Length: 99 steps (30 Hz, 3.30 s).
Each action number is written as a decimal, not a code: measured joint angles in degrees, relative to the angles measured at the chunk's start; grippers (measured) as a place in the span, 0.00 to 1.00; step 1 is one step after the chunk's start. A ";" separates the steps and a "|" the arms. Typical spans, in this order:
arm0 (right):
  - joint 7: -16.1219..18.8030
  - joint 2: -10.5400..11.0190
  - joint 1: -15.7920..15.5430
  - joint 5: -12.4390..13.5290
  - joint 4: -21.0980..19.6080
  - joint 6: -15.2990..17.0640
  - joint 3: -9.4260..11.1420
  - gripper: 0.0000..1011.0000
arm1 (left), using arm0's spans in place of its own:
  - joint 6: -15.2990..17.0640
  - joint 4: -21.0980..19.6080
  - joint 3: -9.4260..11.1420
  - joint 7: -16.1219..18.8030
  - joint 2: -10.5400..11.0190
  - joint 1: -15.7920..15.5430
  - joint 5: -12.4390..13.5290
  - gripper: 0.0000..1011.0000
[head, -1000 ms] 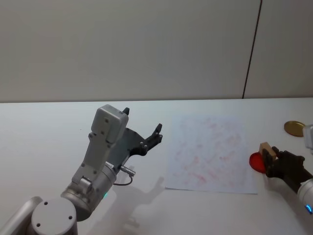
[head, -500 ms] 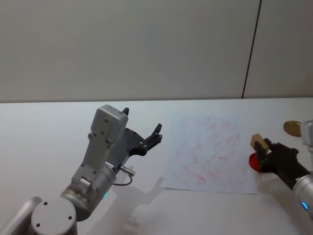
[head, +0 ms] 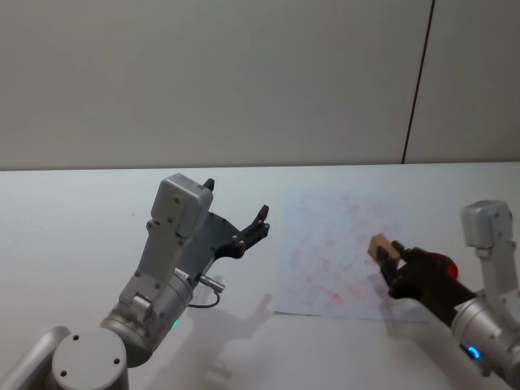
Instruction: Use the one hand to pick up the stamp and affix it onto the A4 paper.
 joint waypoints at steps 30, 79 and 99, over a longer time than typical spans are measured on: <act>2.23 -3.16 0.30 -2.18 2.94 3.69 -3.62 0.22 | 0.00 0.00 0.00 0.00 0.00 0.00 0.00 0.98; -0.46 -0.96 0.70 1.33 -1.45 2.30 -0.29 0.22 | 0.00 0.00 0.00 0.00 0.00 0.00 0.00 0.98; -3.08 2.14 2.50 1.31 2.27 1.07 3.70 0.22 | 0.00 0.00 0.00 0.00 0.00 0.00 0.00 0.98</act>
